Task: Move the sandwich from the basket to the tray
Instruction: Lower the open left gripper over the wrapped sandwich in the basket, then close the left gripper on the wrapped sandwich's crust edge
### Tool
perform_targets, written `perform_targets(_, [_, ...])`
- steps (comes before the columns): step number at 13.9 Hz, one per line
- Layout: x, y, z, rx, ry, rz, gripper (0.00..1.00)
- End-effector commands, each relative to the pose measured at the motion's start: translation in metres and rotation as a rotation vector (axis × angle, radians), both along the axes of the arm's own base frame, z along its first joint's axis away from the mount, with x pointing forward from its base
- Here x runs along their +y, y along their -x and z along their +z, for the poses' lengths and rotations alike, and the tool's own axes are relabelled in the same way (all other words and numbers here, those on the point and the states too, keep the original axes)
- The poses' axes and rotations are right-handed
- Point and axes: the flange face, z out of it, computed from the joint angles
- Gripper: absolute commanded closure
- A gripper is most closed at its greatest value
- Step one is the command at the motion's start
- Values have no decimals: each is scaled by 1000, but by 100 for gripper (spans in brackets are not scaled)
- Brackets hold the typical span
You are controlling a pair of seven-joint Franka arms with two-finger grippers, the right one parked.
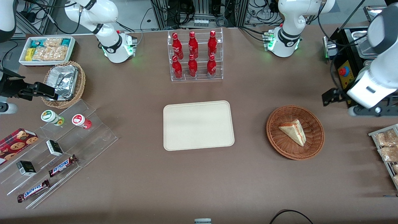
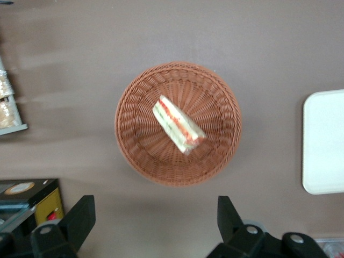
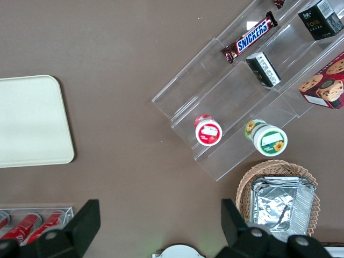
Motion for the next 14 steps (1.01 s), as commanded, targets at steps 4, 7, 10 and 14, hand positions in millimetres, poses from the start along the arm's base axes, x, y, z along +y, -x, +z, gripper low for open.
perform_targets(4, [-5, 0, -96, -48, 17, 201, 0])
perform_targets(7, [-11, 2, -138, -65, 19, 407, 0])
perform_targets(10, [-12, 13, -180, -106, 35, 512, 0])
perform_targets(14, [-12, 25, -233, -121, 46, 536, 0])
